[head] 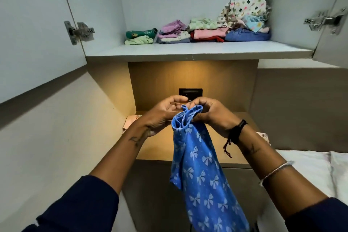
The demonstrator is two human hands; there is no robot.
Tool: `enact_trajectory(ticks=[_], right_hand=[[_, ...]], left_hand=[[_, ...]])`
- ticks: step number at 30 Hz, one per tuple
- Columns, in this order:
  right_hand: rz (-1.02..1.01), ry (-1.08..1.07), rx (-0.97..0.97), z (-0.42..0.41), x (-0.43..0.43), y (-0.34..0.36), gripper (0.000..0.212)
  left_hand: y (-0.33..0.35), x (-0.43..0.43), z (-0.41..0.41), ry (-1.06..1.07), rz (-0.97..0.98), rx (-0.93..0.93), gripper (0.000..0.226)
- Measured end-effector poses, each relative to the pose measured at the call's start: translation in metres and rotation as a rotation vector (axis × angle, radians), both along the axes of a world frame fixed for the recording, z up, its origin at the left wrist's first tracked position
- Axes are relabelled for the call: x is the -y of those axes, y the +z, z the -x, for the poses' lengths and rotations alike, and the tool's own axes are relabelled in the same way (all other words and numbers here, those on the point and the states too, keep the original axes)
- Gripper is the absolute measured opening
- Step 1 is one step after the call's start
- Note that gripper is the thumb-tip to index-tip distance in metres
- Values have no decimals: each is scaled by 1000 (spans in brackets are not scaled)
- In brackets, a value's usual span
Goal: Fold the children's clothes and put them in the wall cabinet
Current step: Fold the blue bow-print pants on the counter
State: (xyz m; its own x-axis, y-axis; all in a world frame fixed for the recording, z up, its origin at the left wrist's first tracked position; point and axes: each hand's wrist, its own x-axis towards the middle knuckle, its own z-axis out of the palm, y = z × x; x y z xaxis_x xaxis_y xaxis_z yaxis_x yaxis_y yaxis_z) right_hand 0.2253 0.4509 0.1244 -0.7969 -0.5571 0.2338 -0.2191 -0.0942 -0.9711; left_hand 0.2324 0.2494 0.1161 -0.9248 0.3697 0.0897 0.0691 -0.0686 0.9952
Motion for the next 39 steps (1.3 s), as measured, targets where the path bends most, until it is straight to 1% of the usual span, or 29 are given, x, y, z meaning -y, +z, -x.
enact_trajectory(ticks=[2,3,5,7,8,9,10,12,13,14,15,16,17,18,19,20,22,23,25,26,27,29,30,31,33,34,36,38,39], right_hand=[[44,35,59,9,3,0,25],[69,30,83,14,5,0,25],[75,-30,66,25,10,1,25],[21,-128,-23,38,17,2,27],[-11,-171,-68,46,19,3,27],[-43,-196,-107,52,21,4,28],[-68,-206,-135,58,24,5,28],[-91,-199,-174,71,32,5,28],[-84,-197,-188,76,38,5,30],[-56,-202,-193,81,43,5,31],[-13,-203,-183,87,47,4,33],[31,-194,-154,94,49,2,40],[73,-166,-104,101,50,0,50],[98,-133,-45,107,51,-4,60],[97,-115,-5,111,52,-9,65],[83,-119,5,116,54,-15,62],[58,-168,-26,125,59,-31,43],[54,-189,-44,129,62,-36,35],[54,-198,-76,135,70,-43,30],[56,-195,-82,139,73,-44,29],[56,-197,-83,143,75,-44,29],[51,-208,-78,150,79,-43,29],[62,-203,-66,152,80,-44,29],[92,-182,-39,155,81,-45,32],[156,-105,71,160,78,-52,46],[144,-69,124,162,75,-58,53],[2,-17,188,166,71,-77,58],[-213,8,191,169,68,-102,49],[-290,24,197,170,66,-114,42]], left_hand=[[4,2,10,98,138,-11,74],[8,3,14,145,206,-35,79],[15,7,20,210,218,-60,73],[24,16,23,202,116,-16,62],[30,20,24,172,101,-3,64],[38,22,22,140,143,-14,69],[45,24,21,122,255,-69,72],[56,24,28,142,588,-264,63],[59,24,34,194,725,-347,55],[64,22,39,244,799,-393,42],[68,22,44,271,814,-404,26],[70,23,51,279,801,-395,13],[72,25,57,276,771,-374,10],[74,30,63,272,730,-349,14],[74,34,69,262,676,-337,19],[75,39,76,251,629,-342,20],[73,47,92,201,613,-340,10],[70,50,100,162,661,-317,17],[59,54,116,93,785,-232,63],[52,55,122,71,823,-205,71],[46,56,127,53,844,-212,66],[35,59,139,48,832,-253,35],[33,61,144,63,803,-267,24],[33,63,149,86,774,-275,20],[35,65,157,114,716,-276,16],[38,66,157,120,678,-260,13],[47,64,158,121,613,-213,10],[56,62,159,129,579,-194,18],[60,63,158,150,580,-190,26]])
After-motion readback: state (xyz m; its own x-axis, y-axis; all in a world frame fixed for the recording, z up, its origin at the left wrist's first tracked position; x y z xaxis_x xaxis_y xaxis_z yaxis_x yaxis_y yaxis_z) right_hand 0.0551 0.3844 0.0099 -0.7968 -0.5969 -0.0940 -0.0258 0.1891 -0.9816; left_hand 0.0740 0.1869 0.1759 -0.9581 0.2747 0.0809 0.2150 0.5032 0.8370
